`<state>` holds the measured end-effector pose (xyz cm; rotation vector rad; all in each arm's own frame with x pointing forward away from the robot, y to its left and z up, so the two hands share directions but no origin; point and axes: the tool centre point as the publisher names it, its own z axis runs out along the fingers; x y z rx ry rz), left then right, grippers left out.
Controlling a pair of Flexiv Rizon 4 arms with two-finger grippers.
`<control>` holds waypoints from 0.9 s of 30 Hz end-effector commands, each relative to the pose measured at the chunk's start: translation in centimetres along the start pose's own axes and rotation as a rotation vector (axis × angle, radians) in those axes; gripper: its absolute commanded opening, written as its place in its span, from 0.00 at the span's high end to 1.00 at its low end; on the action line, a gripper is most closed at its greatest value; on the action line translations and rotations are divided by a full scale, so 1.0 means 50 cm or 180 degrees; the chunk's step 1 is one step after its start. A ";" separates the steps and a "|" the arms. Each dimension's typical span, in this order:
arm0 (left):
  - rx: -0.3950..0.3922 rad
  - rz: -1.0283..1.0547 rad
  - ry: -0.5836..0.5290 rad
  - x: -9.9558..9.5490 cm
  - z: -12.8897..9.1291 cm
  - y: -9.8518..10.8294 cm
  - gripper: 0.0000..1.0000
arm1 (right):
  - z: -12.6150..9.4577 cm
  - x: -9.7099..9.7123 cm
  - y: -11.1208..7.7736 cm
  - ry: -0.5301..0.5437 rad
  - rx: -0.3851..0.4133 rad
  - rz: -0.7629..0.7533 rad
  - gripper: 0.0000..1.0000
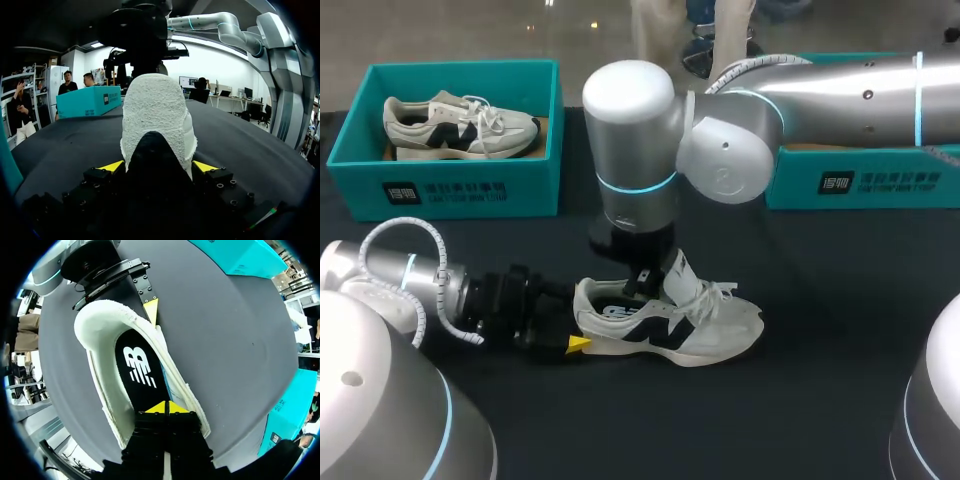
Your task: Take the shoe out of the shoebox, open the shoe tongue, remove and reinsert the insole, then place the shoe into the shoebox
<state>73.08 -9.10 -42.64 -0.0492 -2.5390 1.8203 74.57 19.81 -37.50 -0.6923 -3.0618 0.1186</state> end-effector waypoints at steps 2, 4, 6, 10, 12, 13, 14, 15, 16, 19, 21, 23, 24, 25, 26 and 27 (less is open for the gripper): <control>-0.0005 0.0000 0.0003 0.002 -0.002 0.001 1.00 | 0.022 -0.004 0.015 0.0073 0.0018 -0.0018 0.95; -0.0005 0.0000 0.0003 0.002 -0.002 0.001 1.00 | 0.024 -0.005 0.016 0.0106 0.0004 -0.0027 0.80; -0.0005 0.0000 0.0003 0.002 -0.002 0.001 1.00 | 0.025 -0.006 0.016 0.0125 0.0004 -0.0031 0.74; -0.0005 0.0000 0.0003 0.002 -0.002 0.001 1.00 | 0.024 -0.007 0.016 0.0152 0.0001 -0.0040 0.66; -0.0005 0.0000 0.0003 0.002 -0.002 0.001 1.00 | 0.024 -0.007 0.014 0.0158 0.0003 -0.0040 0.66; -0.0005 0.0000 0.0003 0.002 -0.002 0.001 1.00 | 0.024 -0.007 0.014 0.0165 -0.0001 -0.0035 0.66; -0.0005 0.0000 0.0003 0.002 -0.002 0.001 1.00 | 0.025 -0.007 0.013 0.0171 -0.0008 -0.0029 0.65; -0.0005 0.0000 0.0003 0.002 -0.002 0.001 1.00 | 0.025 -0.006 0.012 0.0175 -0.0011 -0.0026 0.65; -0.0005 0.0000 0.0003 0.002 -0.002 0.001 1.00 | 0.025 -0.006 0.012 0.0179 -0.0013 -0.0024 0.64; -0.0005 0.0000 0.0003 0.002 -0.002 0.001 1.00 | 0.027 -0.003 0.015 0.0214 -0.0029 -0.0040 0.60; -0.0005 0.0000 0.0003 0.002 -0.002 0.001 1.00 | 0.030 0.000 0.019 0.0247 -0.0040 -0.0061 0.60; -0.0005 0.0000 0.0003 0.002 -0.002 0.001 1.00 | 0.035 0.006 0.022 0.0300 -0.0058 -0.0072 0.60; -0.0005 0.0000 0.0003 0.002 -0.002 0.001 1.00 | 0.038 0.010 0.024 0.0330 -0.0071 -0.0085 0.60; -0.0005 0.0000 0.0003 0.002 -0.002 0.001 1.00 | 0.041 0.014 0.027 0.0358 -0.0062 -0.0091 0.60; -0.0005 0.0000 0.0003 0.002 -0.002 0.001 1.00 | 0.045 0.018 0.028 0.0382 -0.0052 -0.0103 0.60; -0.0005 0.0000 0.0003 0.002 -0.002 0.001 1.00 | 0.049 0.021 0.030 0.0404 -0.0049 -0.0114 0.60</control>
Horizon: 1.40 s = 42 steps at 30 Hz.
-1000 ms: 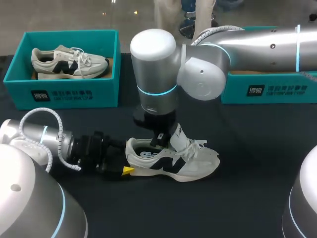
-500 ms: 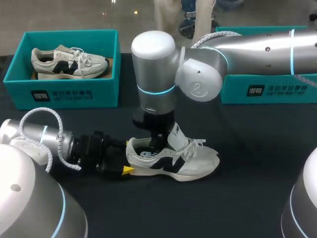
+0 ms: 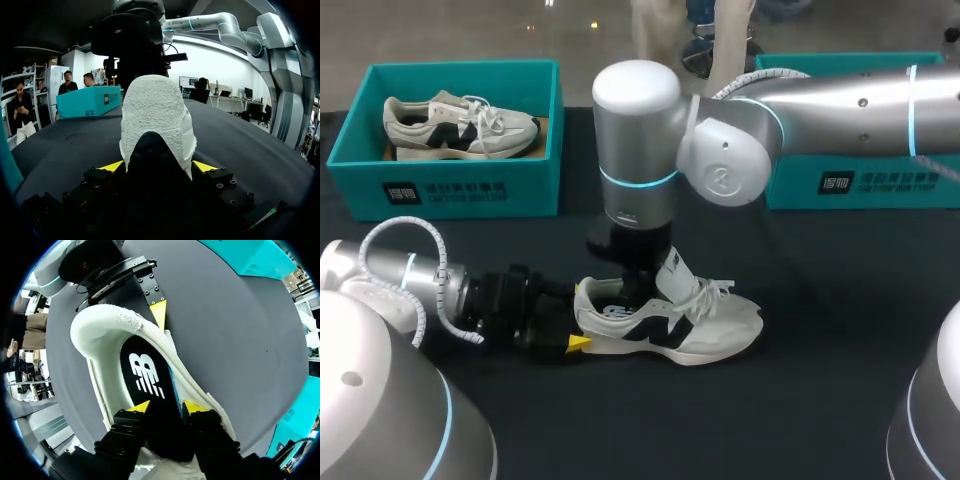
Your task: Take the shoe out of the shoebox, open the shoe tongue, remove and reinsert the insole, then place the shoe into the shoebox
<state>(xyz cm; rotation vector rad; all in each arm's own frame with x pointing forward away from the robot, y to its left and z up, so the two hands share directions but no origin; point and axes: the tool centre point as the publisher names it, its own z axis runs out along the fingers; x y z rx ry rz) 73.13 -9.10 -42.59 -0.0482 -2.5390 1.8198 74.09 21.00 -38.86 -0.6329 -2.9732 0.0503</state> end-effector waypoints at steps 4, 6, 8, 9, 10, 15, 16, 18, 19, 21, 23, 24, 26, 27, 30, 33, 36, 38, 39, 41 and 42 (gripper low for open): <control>-0.0004 0.0002 0.0003 0.003 -0.002 0.002 1.00 | 0.039 0.010 0.011 0.0138 0.0045 -0.0032 0.59; -0.0004 0.0002 0.0003 0.003 -0.002 0.002 1.00 | 0.046 0.016 0.011 0.0174 0.0060 -0.0035 0.58; -0.0004 0.0002 0.0003 0.003 -0.002 0.002 1.00 | 0.052 0.023 0.013 0.0193 0.0090 -0.0067 0.57; -0.0004 0.0002 0.0003 0.003 -0.002 0.002 1.00 | 0.056 0.026 0.014 0.0207 0.0098 -0.0068 0.57; -0.0004 0.0002 0.0003 0.003 -0.002 0.002 1.00 | 0.058 0.028 0.013 0.0212 0.0098 -0.0069 0.58; -0.0004 0.0002 0.0003 0.003 -0.002 0.002 1.00 | 0.059 0.033 0.008 0.0224 0.0113 -0.0074 1.00; -0.0004 0.0002 0.0003 0.003 -0.002 0.002 1.00 | 0.056 0.034 0.007 0.0222 0.0116 -0.0076 1.00; -0.0004 0.0002 0.0003 0.003 -0.002 0.002 1.00 | 0.049 0.035 0.004 0.0202 0.0126 -0.0077 1.00; -0.0004 0.0002 0.0003 0.003 -0.002 0.002 1.00 | 0.045 0.036 0.002 0.0191 0.0128 -0.0075 1.00; -0.0004 0.0002 0.0003 0.003 -0.002 0.002 1.00 | 0.034 0.037 0.001 0.0163 0.0129 -0.0068 1.00; -0.0004 0.0002 0.0003 0.003 -0.002 0.002 1.00 | 0.025 0.037 -0.001 0.0147 0.0129 -0.0061 1.00; -0.0004 0.0002 0.0003 0.003 -0.002 0.002 1.00 | 0.019 0.037 -0.002 0.0140 0.0128 -0.0057 1.00; -0.0004 0.0002 0.0003 0.003 -0.002 0.002 1.00 | 0.010 0.038 -0.004 0.0126 0.0118 -0.0033 1.00; -0.0004 0.0002 0.0003 0.003 -0.002 0.002 1.00 | 0.005 0.038 -0.006 0.0126 0.0113 -0.0024 1.00; -0.0004 0.0002 0.0003 0.003 -0.002 0.002 1.00 | -0.011 0.042 -0.007 0.0117 0.0096 -0.0001 1.00; -0.0004 0.0002 0.0003 0.003 -0.002 0.002 1.00 | -0.028 0.046 -0.008 0.0114 0.0085 0.0021 1.00; -0.0004 0.0002 0.0003 0.003 -0.002 0.002 1.00 | -0.044 0.049 -0.009 0.0104 0.0070 0.0032 1.00; -0.0004 0.0002 0.0003 0.003 -0.002 0.002 1.00 | -0.055 0.049 -0.011 0.0065 0.0055 0.0057 1.00; -0.0004 0.0002 0.0003 0.003 -0.002 0.002 1.00 | -0.061 0.048 -0.012 0.0046 0.0044 0.0065 1.00; -0.0004 0.0002 0.0003 0.003 -0.002 0.002 1.00 | -0.079 0.046 -0.014 -0.0023 0.0048 0.0094 1.00; -0.0004 0.0002 0.0003 0.003 -0.002 0.002 1.00 | -0.084 0.046 -0.015 -0.0039 0.0050 0.0103 1.00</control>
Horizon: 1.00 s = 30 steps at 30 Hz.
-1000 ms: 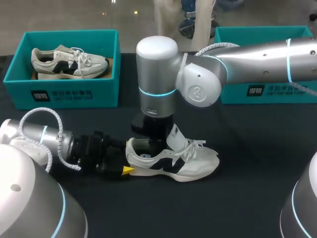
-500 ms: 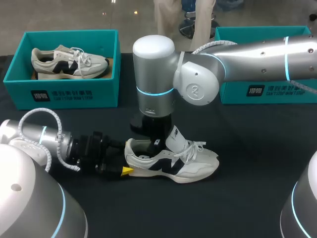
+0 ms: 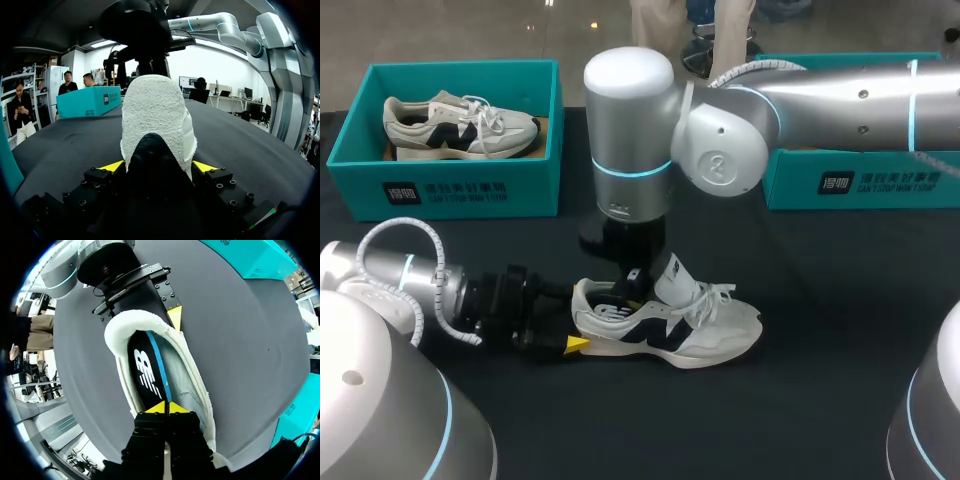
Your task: Take the shoe out of the shoebox, open the shoe tongue, remove and reinsert the insole, then place the shoe into the shoebox
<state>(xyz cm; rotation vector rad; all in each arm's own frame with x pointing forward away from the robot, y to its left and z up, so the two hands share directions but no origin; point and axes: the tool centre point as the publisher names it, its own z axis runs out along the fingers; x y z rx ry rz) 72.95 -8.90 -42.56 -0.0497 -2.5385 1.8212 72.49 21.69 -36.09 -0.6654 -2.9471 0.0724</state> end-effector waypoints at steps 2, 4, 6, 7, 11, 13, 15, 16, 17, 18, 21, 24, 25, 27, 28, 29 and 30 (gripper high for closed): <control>-0.0007 -0.0001 0.0003 -0.001 0.002 0.001 1.00 | -0.048 0.003 -0.018 -0.0148 0.0003 0.0063 1.00; -0.0007 -0.0001 0.0003 -0.001 0.002 0.001 1.00 | -0.057 -0.001 -0.026 -0.0184 0.0006 0.0103 1.00; -0.0007 -0.0001 0.0003 -0.001 0.002 0.001 1.00 | -0.063 -0.004 -0.034 -0.0206 -0.0004 0.0149 1.00; -0.0007 -0.0001 0.0003 -0.001 0.002 0.001 1.00 | -0.064 -0.005 -0.037 -0.0209 -0.0004 0.0160 1.00; -0.0007 -0.0001 0.0003 -0.001 0.002 0.001 1.00 | -0.071 -0.008 -0.047 -0.0233 -0.0010 0.0205 1.00; -0.0007 -0.0001 0.0003 -0.001 0.002 0.001 1.00 | -0.074 -0.011 -0.047 -0.0243 -0.0022 0.0222 1.00; -0.0007 -0.0001 0.0003 -0.001 0.002 0.001 1.00 | -0.078 -0.013 -0.044 -0.0257 -0.0036 0.0229 1.00; -0.0007 -0.0001 0.0003 -0.001 0.002 0.001 1.00 | -0.081 -0.014 -0.041 -0.0271 -0.0052 0.0232 1.00; -0.0007 -0.0001 0.0003 -0.001 0.002 0.001 1.00 | -0.082 -0.015 -0.037 -0.0274 -0.0057 0.0233 1.00; -0.0007 -0.0001 0.0003 -0.001 0.002 0.001 1.00 | -0.082 -0.017 -0.033 -0.0277 -0.0066 0.0230 1.00; -0.0007 -0.0001 0.0003 -0.001 0.002 0.001 1.00 | -0.082 -0.022 -0.020 -0.0283 -0.0122 0.0223 1.00; -0.0007 -0.0001 0.0003 -0.001 0.002 0.001 1.00 | -0.081 -0.026 -0.004 -0.0283 -0.0203 0.0193 1.00; -0.0007 -0.0001 0.0003 -0.001 0.002 0.001 1.00 | -0.079 -0.027 0.005 -0.0267 -0.0239 0.0180 1.00; -0.0007 -0.0001 0.0003 -0.001 0.002 0.001 1.00 | -0.076 -0.031 0.020 -0.0248 -0.0274 0.0148 1.00; -0.0007 -0.0001 0.0003 -0.001 0.002 0.001 1.00 | -0.075 -0.032 0.028 -0.0240 -0.0305 0.0127 1.00; -0.0007 -0.0001 0.0003 -0.001 0.002 0.001 1.00 | -0.075 -0.034 0.034 -0.0237 -0.0332 0.0116 1.00; -0.0007 -0.0001 0.0003 -0.001 0.002 0.001 1.00 | -0.076 -0.035 0.040 -0.0238 -0.0343 0.0108 1.00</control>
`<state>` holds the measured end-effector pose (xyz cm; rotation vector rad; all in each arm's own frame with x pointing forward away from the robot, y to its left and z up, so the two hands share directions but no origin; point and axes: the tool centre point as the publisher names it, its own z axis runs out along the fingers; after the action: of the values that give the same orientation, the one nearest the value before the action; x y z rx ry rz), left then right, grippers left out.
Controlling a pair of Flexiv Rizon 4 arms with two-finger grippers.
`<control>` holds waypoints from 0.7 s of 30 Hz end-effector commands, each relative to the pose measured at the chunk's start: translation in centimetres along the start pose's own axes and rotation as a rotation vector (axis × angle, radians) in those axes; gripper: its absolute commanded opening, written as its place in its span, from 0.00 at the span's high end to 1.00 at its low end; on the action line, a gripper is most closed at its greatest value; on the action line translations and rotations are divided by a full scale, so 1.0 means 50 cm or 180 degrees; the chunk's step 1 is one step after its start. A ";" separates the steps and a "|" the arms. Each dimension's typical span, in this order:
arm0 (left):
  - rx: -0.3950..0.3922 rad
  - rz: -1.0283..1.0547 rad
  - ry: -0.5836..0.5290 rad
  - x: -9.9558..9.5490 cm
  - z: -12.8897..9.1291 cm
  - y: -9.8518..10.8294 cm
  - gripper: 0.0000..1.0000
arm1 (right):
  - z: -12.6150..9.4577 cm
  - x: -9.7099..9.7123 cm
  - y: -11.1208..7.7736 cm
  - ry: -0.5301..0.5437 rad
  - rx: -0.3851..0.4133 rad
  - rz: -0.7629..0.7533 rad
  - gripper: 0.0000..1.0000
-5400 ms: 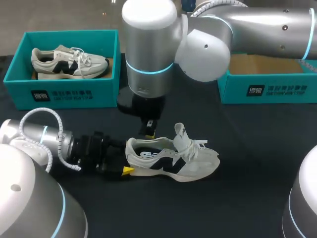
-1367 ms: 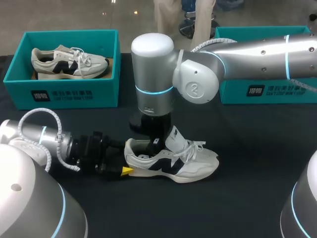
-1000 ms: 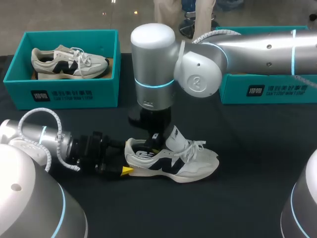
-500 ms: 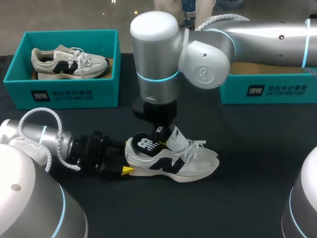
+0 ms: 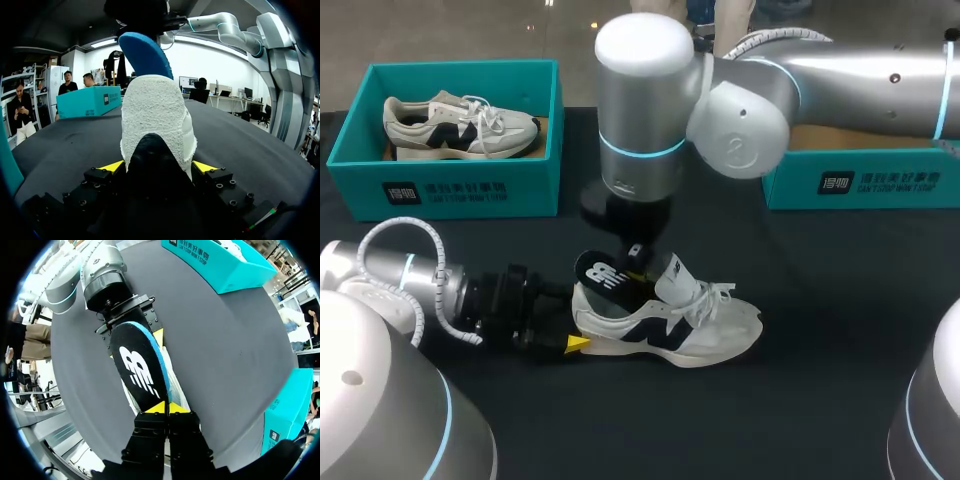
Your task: Take the shoe out of the shoebox, open the shoe tongue, remove and reinsert the insole, then place the shoe into the shoebox
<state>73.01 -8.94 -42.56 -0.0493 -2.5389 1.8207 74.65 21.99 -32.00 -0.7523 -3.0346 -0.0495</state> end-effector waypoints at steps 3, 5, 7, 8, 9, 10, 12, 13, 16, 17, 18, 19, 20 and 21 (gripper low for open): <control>-0.0006 -0.0001 0.0003 0.001 0.001 0.001 1.00 | 0.010 -0.010 0.039 0.0020 -0.0086 -0.0045 1.00; -0.0006 -0.0001 0.0003 0.001 0.001 0.001 1.00 | 0.007 -0.013 0.050 0.0009 -0.0124 -0.0067 1.00; -0.0006 -0.0001 0.0003 0.001 0.001 0.001 1.00 | 0.003 -0.014 0.059 0.0007 -0.0182 -0.0076 1.00; -0.0006 -0.0001 0.0003 0.001 0.001 0.001 1.00 | 0.002 -0.015 0.064 0.0013 -0.0200 -0.0085 1.00; -0.0006 -0.0001 0.0003 0.001 0.001 0.001 1.00 | 0.002 -0.015 0.068 0.0020 -0.0206 -0.0098 1.00; -0.0006 -0.0001 0.0003 0.001 0.001 0.001 1.00 | 0.002 -0.015 0.071 0.0046 -0.0226 -0.0123 1.00; -0.0006 -0.0001 0.0003 0.001 0.001 0.001 1.00 | 0.006 -0.014 0.078 0.0107 -0.0237 -0.0155 1.00; -0.0006 -0.0001 0.0003 0.001 0.001 0.001 1.00 | 0.007 -0.014 0.078 0.0130 -0.0238 -0.0161 1.00; -0.0006 -0.0001 0.0003 0.001 0.001 0.001 1.00 | 0.012 -0.011 0.075 0.0200 -0.0258 -0.0174 1.00; -0.0006 -0.0001 0.0003 0.001 0.001 0.001 1.00 | 0.013 -0.011 0.074 0.0235 -0.0266 -0.0193 1.00; -0.0006 -0.0001 0.0003 0.001 0.001 0.001 1.00 | 0.014 -0.010 0.072 0.0244 -0.0270 -0.0195 0.97; -0.0006 -0.0001 0.0003 0.001 0.001 0.001 1.00 | 0.015 -0.010 0.071 0.0262 -0.0272 -0.0199 0.87; -0.0006 -0.0001 0.0003 0.001 0.001 0.001 1.00 | 0.015 -0.009 0.069 0.0280 -0.0278 -0.0206 0.78; -0.0006 -0.0001 0.0003 0.001 0.001 0.001 1.00 | 0.015 -0.009 0.067 0.0286 -0.0279 -0.0207 0.71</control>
<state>73.00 -8.95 -42.57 -0.0496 -2.5388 1.8207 76.55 25.07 -32.38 -0.6403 -2.9924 -0.1996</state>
